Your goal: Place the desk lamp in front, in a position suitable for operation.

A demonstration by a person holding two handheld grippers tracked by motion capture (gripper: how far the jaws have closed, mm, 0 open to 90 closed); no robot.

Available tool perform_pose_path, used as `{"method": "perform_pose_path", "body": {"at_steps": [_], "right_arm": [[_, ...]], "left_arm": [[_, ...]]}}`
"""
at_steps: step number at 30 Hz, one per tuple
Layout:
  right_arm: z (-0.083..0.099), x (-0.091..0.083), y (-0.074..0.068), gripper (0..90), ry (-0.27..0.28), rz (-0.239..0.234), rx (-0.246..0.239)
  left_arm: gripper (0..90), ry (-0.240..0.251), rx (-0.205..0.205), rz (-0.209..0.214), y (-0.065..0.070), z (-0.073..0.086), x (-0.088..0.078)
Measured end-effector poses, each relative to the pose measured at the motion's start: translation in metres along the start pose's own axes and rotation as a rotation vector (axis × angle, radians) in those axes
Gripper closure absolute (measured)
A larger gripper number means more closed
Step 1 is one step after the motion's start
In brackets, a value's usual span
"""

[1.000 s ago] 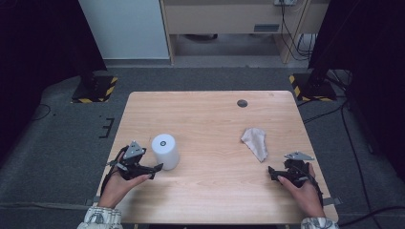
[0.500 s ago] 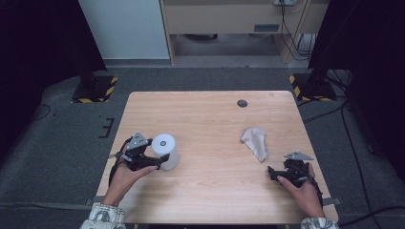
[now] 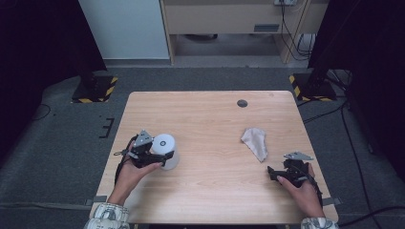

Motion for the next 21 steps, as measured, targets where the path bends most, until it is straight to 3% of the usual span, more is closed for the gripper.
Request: {"method": "perform_pose_path", "body": {"at_steps": [4, 9, 21], "right_arm": [[0.0, 0.0, 0.0, 1.0, 0.0, 0.001, 0.0], [0.0, 0.0, 0.0, 0.8, -0.002, -0.002, 0.0], [-0.001, 0.001, -0.001, 0.8, -0.002, -0.006, -0.002]], "left_arm": [[7.4, -0.005, 0.012, -0.011, 0.0, -0.001, -0.001], [7.9, 0.019, -0.025, -0.015, -0.003, -0.006, -0.005], [7.9, 0.022, 0.018, 0.025, 0.012, -0.015, -0.004]]}}
Point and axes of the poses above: each handheld gripper's, and its own axes: x roughly forward along the jaws, z roughly out of its underside, y roughly to its right, the point moved 7 cm from there along x, roughly forward along the jaws, and after that the axes turned 6 degrees about y, right-handed, at the moved point
